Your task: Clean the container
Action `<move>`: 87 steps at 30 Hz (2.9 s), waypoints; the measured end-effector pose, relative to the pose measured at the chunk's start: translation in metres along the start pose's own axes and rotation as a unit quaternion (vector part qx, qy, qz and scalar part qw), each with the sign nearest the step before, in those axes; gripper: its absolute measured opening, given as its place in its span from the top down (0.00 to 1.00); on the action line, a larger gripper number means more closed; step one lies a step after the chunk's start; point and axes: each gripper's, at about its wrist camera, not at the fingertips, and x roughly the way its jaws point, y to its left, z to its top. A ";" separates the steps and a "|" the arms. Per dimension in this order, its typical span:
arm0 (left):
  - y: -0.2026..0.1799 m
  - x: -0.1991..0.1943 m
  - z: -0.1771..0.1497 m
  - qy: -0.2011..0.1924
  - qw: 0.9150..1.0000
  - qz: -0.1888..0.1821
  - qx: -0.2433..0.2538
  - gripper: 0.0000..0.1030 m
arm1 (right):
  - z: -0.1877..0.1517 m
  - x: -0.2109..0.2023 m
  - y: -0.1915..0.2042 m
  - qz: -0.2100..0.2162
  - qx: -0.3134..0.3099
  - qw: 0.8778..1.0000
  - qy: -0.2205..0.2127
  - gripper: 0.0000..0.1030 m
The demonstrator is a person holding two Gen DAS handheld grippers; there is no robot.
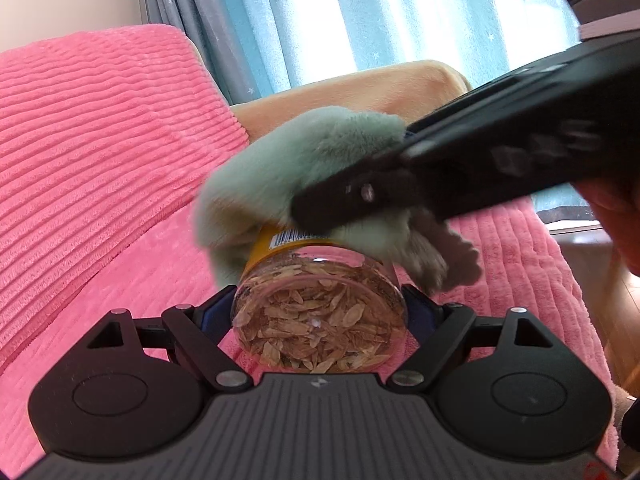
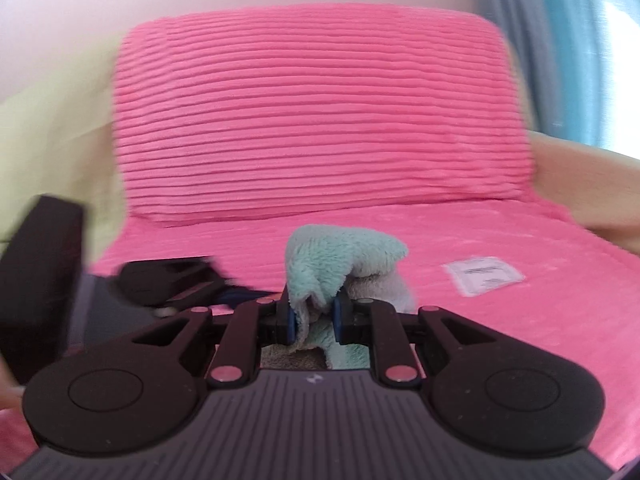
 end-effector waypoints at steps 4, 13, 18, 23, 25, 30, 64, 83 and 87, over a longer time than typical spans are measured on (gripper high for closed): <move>0.000 0.000 0.000 0.000 1.000 0.000 -0.001 0.18 | 0.000 0.001 0.006 0.009 -0.007 1.000 0.002 0.86; -0.001 0.001 0.002 0.002 1.000 0.002 0.000 0.18 | 0.001 0.007 -0.015 -0.044 0.025 0.999 -0.007 0.86; 0.005 0.001 0.002 0.008 1.000 -0.007 -0.021 0.17 | 0.000 0.010 -0.021 -0.066 0.039 0.997 -0.010 0.86; 0.028 -0.003 0.001 -0.007 0.991 -0.054 -0.124 0.13 | 0.000 0.011 -0.022 -0.072 0.042 0.996 -0.010 0.86; 0.038 -0.002 -0.002 -0.006 0.984 -0.070 -0.163 0.13 | 0.000 0.011 -0.021 -0.073 0.042 0.996 -0.010 0.86; 0.043 0.006 -0.008 0.017 0.979 -0.082 -0.186 0.13 | 0.000 0.010 -0.020 -0.073 0.041 0.996 -0.010 0.86; -0.004 0.009 0.003 0.018 0.999 0.027 0.008 0.17 | -0.001 0.005 -0.019 -0.039 0.023 0.999 -0.003 0.85; -0.002 0.009 0.001 0.014 1.000 0.025 0.009 0.17 | -0.001 0.009 -0.022 -0.059 0.033 0.998 -0.009 0.86; -0.003 0.007 0.000 0.014 1.000 0.024 0.007 0.17 | -0.002 0.009 -0.021 -0.073 0.026 0.997 -0.008 0.85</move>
